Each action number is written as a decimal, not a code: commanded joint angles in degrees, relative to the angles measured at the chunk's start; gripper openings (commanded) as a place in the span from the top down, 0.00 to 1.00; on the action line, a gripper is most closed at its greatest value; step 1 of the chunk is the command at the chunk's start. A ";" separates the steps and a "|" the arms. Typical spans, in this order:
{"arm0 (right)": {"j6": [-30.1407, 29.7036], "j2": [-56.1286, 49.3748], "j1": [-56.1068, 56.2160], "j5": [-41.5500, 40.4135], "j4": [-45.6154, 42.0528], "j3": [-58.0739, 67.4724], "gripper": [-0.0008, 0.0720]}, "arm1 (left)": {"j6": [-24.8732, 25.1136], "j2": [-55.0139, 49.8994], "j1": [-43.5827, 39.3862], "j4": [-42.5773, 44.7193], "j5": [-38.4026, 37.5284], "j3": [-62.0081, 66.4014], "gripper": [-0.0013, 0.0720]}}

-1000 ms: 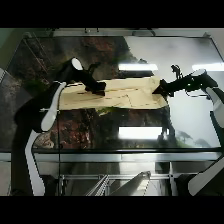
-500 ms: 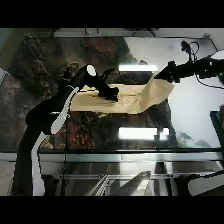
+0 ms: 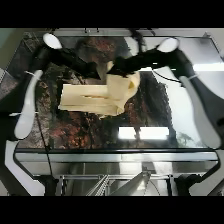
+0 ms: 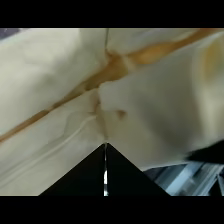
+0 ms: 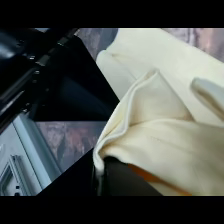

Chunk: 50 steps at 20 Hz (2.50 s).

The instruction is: Fold the shirts.

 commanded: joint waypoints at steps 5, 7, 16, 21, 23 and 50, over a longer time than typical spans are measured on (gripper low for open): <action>-4.57 -17.79 16.70 -14.51 13.77 10.01 0.89 | 7.10 14.80 20.26 -13.18 0.98 -12.17 0.96; -23.85 -17.88 16.65 -12.66 40.09 4.52 0.51 | 9.27 16.70 23.65 -17.40 0.31 -16.98 0.96; -20.09 -14.40 5.70 6.34 40.11 3.54 0.66 | 13.44 17.59 27.96 -20.24 -0.33 -26.93 0.96; -14.84 -14.08 6.84 -0.44 29.09 3.54 0.56 | 13.64 17.49 27.98 -20.81 1.51 -30.01 0.96; -13.20 -14.08 8.96 -4.57 22.73 3.54 0.54 | 13.64 17.46 27.96 -21.22 1.55 -30.01 0.96; 15.23 -16.39 4.24 -0.39 1.14 -7.58 0.27 | 16.00 17.29 27.98 -21.20 -1.53 -30.01 0.96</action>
